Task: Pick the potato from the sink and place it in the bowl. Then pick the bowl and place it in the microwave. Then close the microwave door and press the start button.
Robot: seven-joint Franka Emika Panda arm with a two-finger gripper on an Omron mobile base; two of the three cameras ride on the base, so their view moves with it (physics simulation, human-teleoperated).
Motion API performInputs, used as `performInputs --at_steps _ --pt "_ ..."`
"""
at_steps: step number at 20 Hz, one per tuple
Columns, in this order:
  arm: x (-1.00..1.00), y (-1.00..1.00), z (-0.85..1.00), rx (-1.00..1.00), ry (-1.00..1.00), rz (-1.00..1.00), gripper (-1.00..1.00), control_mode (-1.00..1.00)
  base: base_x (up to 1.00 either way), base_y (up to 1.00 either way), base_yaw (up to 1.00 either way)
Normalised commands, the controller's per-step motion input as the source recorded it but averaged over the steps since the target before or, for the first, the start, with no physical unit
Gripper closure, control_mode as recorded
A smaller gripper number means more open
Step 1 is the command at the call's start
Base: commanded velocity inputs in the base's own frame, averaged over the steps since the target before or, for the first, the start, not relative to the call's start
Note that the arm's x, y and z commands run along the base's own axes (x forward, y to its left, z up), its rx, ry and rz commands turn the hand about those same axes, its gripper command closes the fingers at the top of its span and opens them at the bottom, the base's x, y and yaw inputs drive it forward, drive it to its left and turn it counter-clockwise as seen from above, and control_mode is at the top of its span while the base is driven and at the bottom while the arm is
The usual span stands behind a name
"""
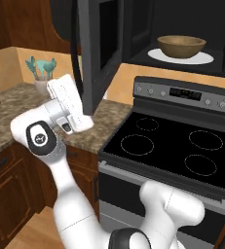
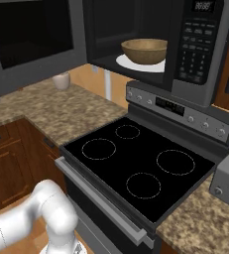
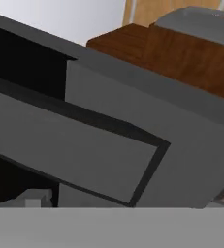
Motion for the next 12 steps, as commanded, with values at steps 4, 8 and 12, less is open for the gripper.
performInputs --at_steps 4,8,12 --pt "-0.19 -0.84 0.80 0.28 -0.32 0.00 -1.00 -1.00 0.00 0.00 0.00" --pt "-0.12 -0.89 0.65 0.27 -0.22 0.00 -1.00 -1.00 0.00 0.00 0.00" --pt "-0.16 -0.92 0.64 0.28 -0.22 0.00 -1.00 -1.00 0.00 0.00 0.00"
